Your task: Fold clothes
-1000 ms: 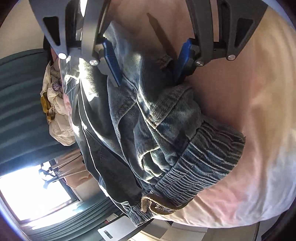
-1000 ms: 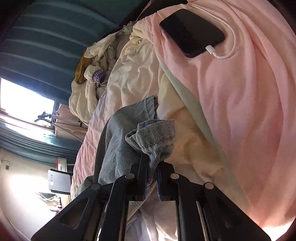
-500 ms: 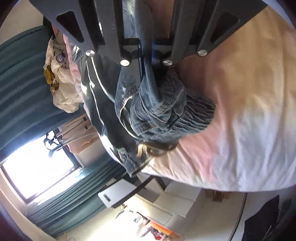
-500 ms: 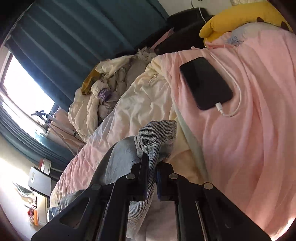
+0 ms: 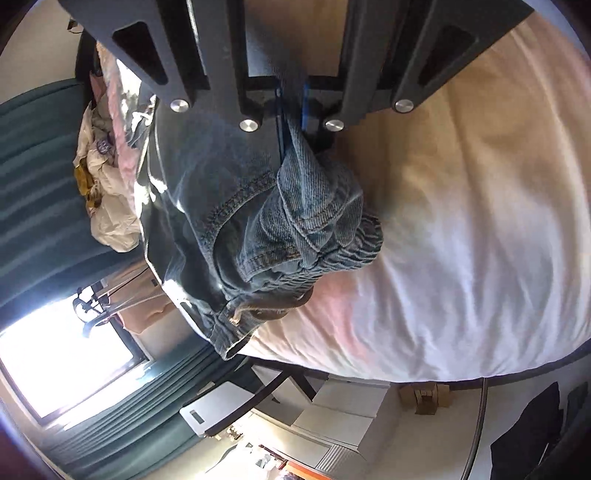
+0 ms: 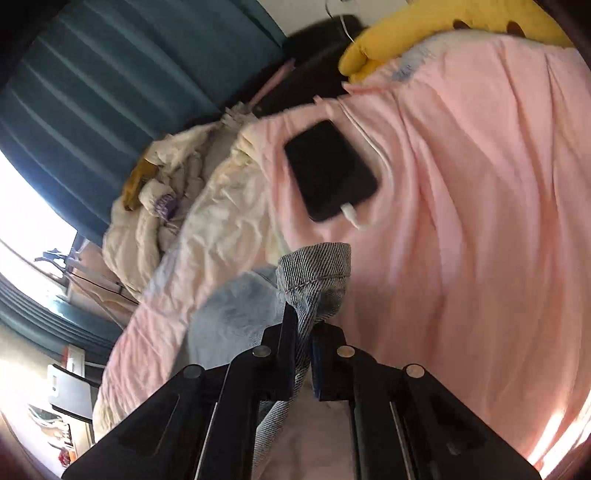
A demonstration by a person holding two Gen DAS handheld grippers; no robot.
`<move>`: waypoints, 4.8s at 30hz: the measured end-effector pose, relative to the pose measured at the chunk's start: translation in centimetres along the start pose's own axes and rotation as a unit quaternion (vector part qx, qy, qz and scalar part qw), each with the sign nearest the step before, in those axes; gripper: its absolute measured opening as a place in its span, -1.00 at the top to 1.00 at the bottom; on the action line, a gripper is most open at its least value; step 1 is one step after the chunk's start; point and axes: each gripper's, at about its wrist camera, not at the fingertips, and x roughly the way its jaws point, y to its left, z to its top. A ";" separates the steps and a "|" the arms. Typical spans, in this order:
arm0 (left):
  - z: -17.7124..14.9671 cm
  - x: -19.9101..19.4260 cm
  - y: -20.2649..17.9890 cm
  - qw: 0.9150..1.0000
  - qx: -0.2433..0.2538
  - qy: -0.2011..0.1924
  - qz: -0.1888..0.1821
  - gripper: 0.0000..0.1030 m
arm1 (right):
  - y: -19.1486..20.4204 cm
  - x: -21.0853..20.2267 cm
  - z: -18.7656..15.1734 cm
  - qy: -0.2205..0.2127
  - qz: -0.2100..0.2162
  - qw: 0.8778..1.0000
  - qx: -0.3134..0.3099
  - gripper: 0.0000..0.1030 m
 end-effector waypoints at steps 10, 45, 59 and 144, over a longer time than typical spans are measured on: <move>-0.4 -1.8 -1.0 0.997 0.065 -0.022 0.033 0.45 | -1.6 1.6 -0.6 0.041 -0.029 0.998 0.032 0.79; -18.9 0.1 -25.0 0.915 0.396 -0.080 -0.023 -0.40 | 14.6 -4.3 -13.3 -0.035 0.139 0.911 -0.386 -0.31; -17.7 3.6 -22.3 0.924 0.374 -0.079 0.016 -0.40 | 24.1 1.6 -26.4 0.053 0.279 0.793 -0.538 -0.31; -15.7 11.9 -21.9 0.941 0.325 -0.097 0.016 -0.40 | 33.2 20.2 4.9 -0.053 0.154 0.941 -0.297 -0.27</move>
